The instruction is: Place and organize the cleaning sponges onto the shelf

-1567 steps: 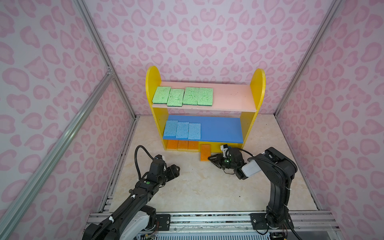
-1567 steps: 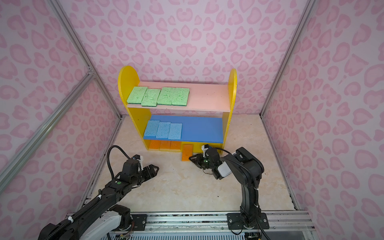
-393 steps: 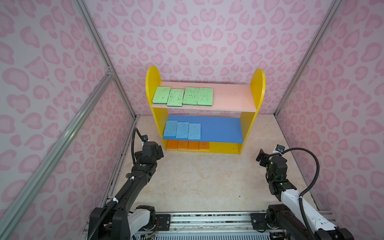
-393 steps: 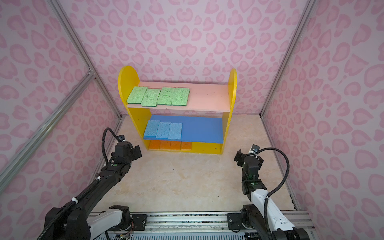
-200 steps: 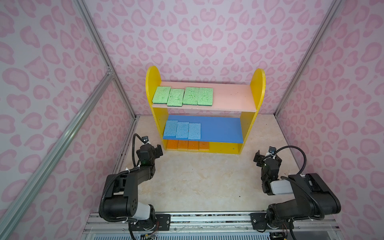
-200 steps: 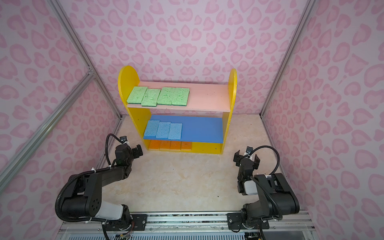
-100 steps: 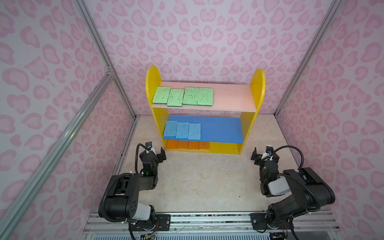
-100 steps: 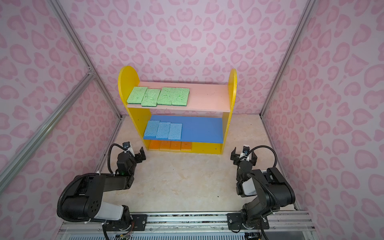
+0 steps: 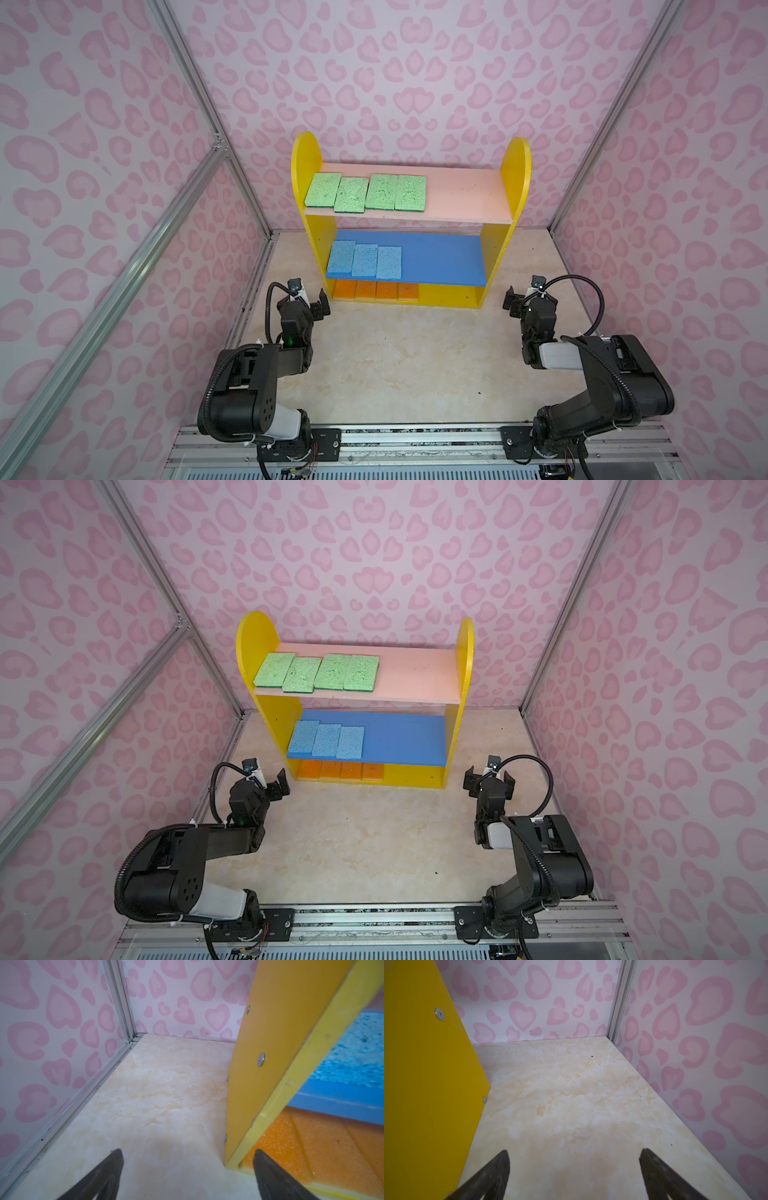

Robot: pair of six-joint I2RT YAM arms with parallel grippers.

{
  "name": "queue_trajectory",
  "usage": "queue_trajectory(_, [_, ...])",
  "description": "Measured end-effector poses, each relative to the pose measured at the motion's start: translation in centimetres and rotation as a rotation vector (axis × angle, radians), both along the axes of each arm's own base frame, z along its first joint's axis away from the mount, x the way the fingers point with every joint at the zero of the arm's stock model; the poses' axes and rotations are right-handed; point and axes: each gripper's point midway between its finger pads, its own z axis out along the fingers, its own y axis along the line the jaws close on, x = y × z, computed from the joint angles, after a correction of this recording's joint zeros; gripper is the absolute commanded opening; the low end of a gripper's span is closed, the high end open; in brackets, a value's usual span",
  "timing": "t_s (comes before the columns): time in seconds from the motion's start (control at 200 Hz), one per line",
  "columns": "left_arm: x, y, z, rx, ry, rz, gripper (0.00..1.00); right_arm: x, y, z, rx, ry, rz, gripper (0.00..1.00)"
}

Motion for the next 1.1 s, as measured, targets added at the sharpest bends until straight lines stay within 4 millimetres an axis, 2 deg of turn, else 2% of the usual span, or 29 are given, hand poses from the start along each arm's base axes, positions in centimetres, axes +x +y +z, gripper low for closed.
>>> queue_trajectory(0.435, [0.01, -0.13, 0.0, 0.004, 0.001, -0.009, 0.98, -0.02, 0.9, -0.33, -0.003, 0.014, 0.028, 0.98])
queue_trajectory(1.1, [0.01, -0.12, 0.0, 0.005, 0.001, -0.008, 0.98, -0.1, 0.64, -0.32, -0.008, 0.015, 0.012, 0.98])
